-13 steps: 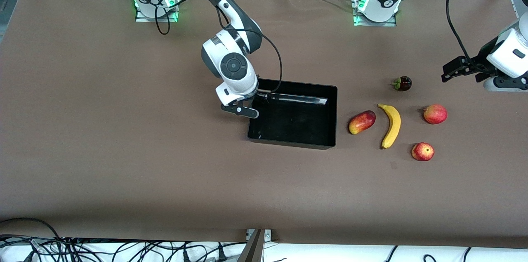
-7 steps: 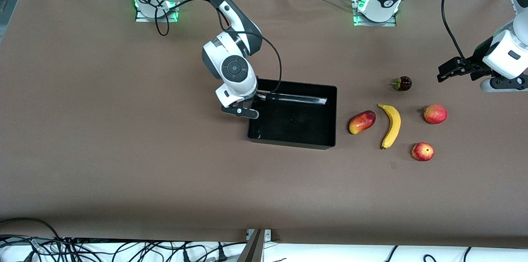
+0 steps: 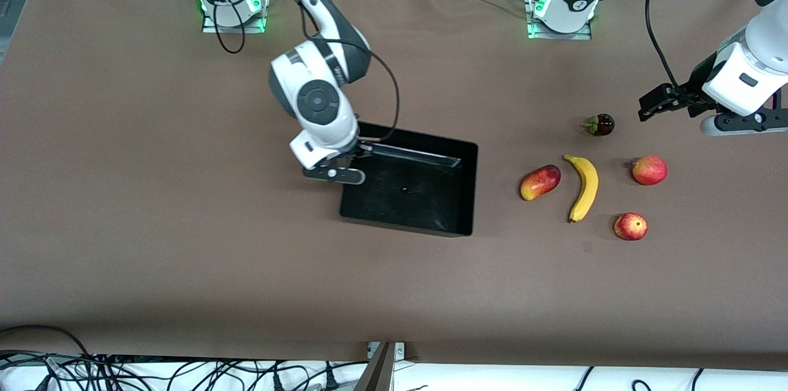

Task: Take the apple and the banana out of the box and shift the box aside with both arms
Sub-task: 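Drag the black box away from the fruits with the right gripper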

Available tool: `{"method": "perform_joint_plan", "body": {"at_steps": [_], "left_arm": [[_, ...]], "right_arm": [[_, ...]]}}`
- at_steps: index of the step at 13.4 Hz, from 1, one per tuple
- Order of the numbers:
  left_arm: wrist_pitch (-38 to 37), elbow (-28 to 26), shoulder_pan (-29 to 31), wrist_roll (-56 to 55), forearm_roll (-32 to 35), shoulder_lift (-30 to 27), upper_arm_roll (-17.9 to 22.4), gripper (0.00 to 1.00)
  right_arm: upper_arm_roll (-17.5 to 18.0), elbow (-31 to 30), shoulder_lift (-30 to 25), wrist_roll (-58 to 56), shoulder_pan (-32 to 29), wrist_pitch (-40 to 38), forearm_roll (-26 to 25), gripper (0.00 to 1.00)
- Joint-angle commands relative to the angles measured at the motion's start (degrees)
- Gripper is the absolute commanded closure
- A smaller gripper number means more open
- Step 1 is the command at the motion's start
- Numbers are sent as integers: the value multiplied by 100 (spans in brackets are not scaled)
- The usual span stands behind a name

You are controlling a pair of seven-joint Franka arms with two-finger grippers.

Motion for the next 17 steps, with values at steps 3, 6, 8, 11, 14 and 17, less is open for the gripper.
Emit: {"method": "perform_joint_plan", "body": {"at_steps": [3, 6, 8, 11, 14, 17], "left_arm": [[-283, 432, -18, -35, 43, 194, -15, 0], [-310, 450, -18, -35, 43, 176, -24, 0], [-336, 511, -27, -35, 60, 176, -50, 0], [-600, 705, -27, -35, 52, 203, -164, 0], [-618, 696, -18, -35, 52, 203, -182, 0], [-618, 705, -27, -44, 95, 203, -234, 0]], "right_arm": [[-526, -83, -549, -2214, -697, -782, 73, 100], [-790, -205, -724, -3524, -1320, -1177, 212, 100], [-930, -546, -917, -4237, -1716, -1153, 266, 100], [-1019, -890, -1024, -4793, -2182, -1030, 345, 100], [-1133, -1469, -1120, -4838, -2473, -583, 626, 100], [-1230, -2137, -1199, -4951, -2491, 199, 670, 100]]}}
